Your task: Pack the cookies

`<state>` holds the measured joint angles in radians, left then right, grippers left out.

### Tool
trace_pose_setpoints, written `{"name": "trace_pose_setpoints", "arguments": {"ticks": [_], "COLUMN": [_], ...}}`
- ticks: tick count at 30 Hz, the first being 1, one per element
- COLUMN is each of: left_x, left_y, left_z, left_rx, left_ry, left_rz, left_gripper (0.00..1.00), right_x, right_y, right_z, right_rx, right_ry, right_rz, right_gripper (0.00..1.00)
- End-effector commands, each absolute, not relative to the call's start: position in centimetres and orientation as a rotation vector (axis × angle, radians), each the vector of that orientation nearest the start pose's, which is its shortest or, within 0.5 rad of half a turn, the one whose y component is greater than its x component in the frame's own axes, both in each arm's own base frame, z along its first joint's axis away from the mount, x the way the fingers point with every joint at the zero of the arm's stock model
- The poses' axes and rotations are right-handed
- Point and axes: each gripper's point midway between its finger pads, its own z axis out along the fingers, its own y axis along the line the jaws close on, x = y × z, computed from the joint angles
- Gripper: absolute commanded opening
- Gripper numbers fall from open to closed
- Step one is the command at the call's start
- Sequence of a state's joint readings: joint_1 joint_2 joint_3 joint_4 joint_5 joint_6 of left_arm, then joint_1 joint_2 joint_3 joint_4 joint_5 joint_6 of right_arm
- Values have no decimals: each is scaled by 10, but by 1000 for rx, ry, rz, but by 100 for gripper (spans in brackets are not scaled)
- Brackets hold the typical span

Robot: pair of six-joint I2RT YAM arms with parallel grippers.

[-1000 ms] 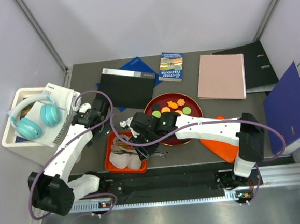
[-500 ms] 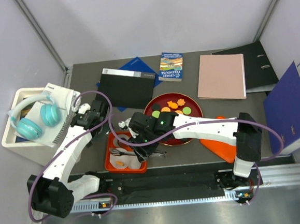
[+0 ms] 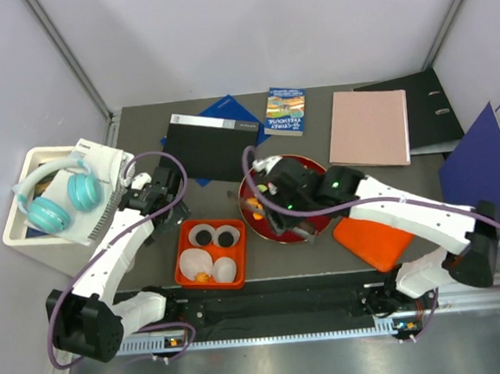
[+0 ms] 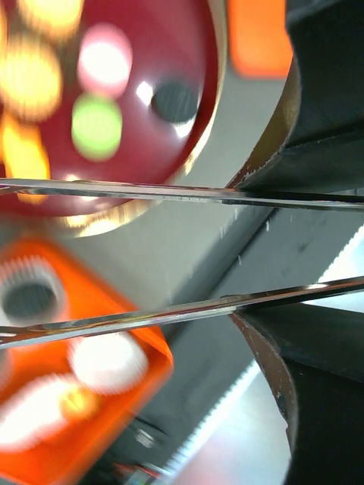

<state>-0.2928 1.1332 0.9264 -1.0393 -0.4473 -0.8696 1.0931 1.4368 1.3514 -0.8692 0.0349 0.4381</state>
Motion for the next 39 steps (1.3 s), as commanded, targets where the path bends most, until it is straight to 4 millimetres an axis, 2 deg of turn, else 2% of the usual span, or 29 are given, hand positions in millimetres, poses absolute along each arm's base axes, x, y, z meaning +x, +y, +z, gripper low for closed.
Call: {"name": "trace_pose_setpoints", "arguments": {"ticks": [1,4,6,12,19,29,39], "left_x": [222,222,223,223,222,222,223], "left_y": [-19,-20,-20,-20,-18,-17,-17], "left_z": [119,117,118,118,122,122,121], "left_rx": [-849,-849,-849,-855,-853,-851,-851], "left_ry": [2484,2492,2492,2493,2483,2483,2481], "left_rz": [243,246,241,242,254,259,262], "left_gripper": [99,99,99,99,99,99,99], "right_x": [179,185,184,196,212,234,238], "right_y": [261,242,233,210,190,186,191], "right_z": [205,199,188,155,130,104,91], "right_rx": [-611,-555,-551,-419,-359,-325,-359], "right_ry": [2449,2473,2506,2587,2649,2694,2720], "right_rz": [410,368,321,210,108,78,89], "right_gripper": [51,51,51,51,51,50,50]}}
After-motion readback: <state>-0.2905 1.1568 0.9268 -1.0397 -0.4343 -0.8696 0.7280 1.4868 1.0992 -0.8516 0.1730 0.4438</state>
